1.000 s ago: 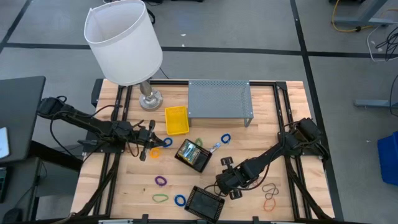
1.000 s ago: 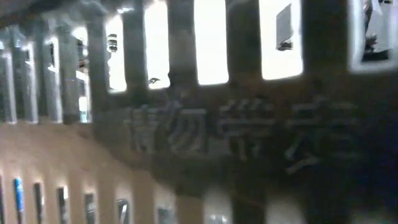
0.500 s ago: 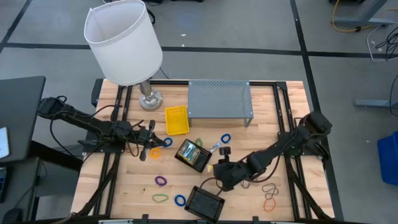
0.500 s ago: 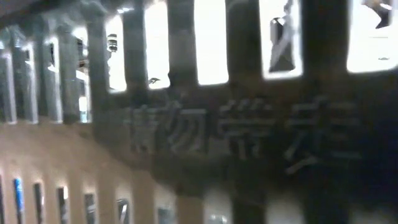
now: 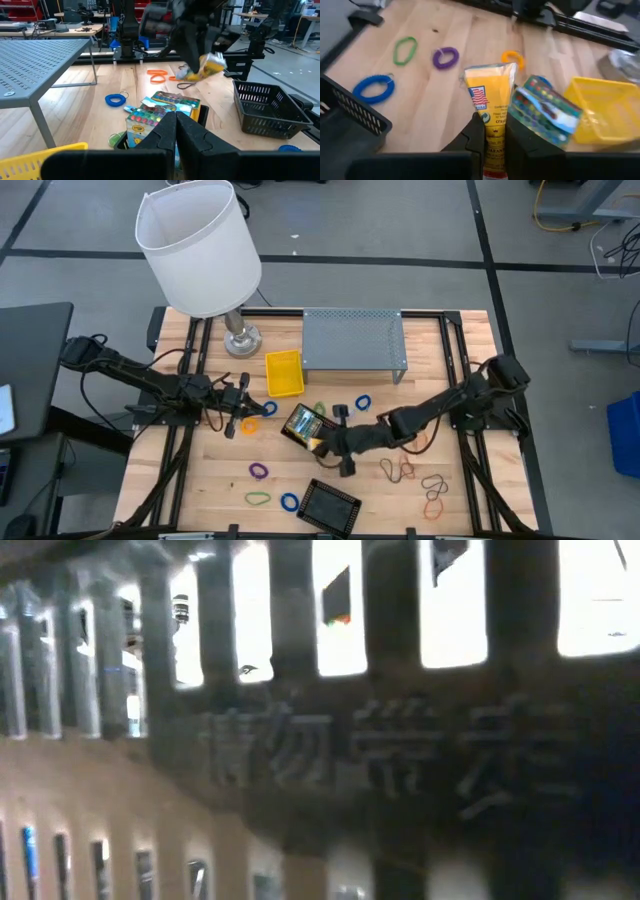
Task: Pick & Place Office Desk Supplies
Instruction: Put the small yellow crayon box into the top black bin
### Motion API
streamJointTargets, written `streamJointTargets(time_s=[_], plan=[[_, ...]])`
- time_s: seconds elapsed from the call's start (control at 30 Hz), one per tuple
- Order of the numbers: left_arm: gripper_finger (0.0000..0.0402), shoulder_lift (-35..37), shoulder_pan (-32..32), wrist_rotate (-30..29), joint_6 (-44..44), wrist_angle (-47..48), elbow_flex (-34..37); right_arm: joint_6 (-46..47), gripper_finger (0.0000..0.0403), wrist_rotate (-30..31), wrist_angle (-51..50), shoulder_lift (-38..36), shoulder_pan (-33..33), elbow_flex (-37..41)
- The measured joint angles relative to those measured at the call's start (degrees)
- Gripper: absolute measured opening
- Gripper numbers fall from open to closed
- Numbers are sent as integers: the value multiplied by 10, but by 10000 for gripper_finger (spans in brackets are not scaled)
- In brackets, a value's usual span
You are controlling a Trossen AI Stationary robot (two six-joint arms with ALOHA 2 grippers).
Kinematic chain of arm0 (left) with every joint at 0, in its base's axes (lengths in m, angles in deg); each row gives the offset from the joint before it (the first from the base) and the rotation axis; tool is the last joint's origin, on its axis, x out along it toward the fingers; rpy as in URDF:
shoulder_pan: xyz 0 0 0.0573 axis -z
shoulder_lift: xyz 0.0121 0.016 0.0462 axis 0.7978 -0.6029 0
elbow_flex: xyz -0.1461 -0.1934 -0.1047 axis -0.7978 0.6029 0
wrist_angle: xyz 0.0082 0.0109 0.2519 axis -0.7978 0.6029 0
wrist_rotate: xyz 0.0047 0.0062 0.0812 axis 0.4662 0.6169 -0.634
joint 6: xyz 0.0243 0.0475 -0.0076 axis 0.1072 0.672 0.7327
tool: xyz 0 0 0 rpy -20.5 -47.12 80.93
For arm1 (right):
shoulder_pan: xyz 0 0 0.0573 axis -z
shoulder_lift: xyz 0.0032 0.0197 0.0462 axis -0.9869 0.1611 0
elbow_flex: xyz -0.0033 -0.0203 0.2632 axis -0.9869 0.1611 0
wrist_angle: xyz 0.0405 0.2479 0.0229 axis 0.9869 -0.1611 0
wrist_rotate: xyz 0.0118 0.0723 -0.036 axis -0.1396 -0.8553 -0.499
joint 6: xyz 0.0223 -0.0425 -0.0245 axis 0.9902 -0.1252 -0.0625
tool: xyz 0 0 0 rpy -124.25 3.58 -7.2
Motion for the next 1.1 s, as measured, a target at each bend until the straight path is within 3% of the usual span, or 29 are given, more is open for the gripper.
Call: streamJointTargets(time_s=[0.3,1.1], plan=[[14,0,0,0,-3,0,0,2,38,-60,223,0,40,124],[14,0,0,-15,-2,-2,0,-20,34,-114,260,16,75,152]])
